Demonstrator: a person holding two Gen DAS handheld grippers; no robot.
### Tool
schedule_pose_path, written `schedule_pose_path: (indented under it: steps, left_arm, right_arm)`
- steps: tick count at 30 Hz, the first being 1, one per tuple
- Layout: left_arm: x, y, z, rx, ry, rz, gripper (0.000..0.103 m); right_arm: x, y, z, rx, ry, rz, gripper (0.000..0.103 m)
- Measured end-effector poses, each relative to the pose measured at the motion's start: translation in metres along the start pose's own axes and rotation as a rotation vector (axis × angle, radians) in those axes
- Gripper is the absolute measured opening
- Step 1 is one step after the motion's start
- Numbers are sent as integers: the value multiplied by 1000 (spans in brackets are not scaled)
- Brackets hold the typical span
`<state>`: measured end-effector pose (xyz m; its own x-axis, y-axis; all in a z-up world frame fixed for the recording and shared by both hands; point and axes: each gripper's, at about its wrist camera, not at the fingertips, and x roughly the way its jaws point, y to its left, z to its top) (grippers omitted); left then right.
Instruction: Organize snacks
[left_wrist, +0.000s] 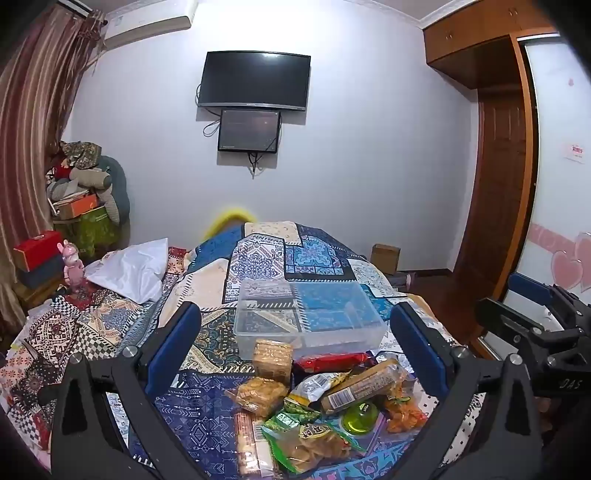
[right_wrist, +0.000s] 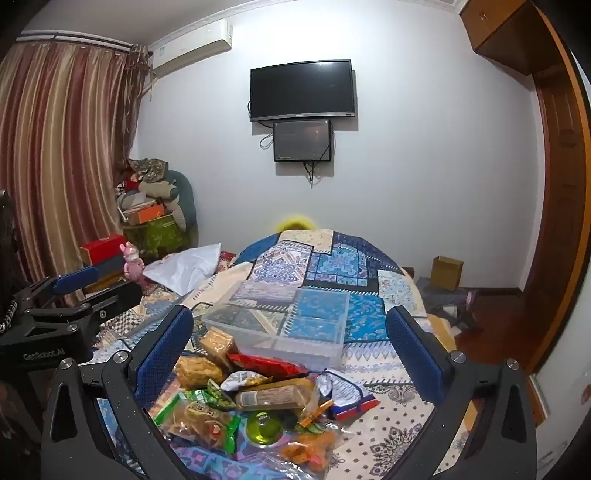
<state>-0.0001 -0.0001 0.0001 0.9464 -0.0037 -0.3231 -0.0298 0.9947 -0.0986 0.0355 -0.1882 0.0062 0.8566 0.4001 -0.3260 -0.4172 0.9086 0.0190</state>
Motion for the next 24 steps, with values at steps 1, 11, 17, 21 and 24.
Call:
schedule_pose_path:
  steps: [1,11,17,21,24]
  left_arm:
    - [0,0,0,1,2,-3,103]
    - [0,9,8,-11,3,3,103]
    - [0,-1,1,6,-5,9,103]
    - [-1,-3,1,15,-8,6,103]
    - [-3,-6,1,26,-16,5,103]
  right_arm:
    - [0,-1,0,6,-1,4,103]
    - [1,1,-4,9,11,-2,103]
    - [1,-2,-2,23,7,7,103]
    - [-1,-5,-2,34,2,10,103]
    - [-1,-6,-2,40,1,12,103]
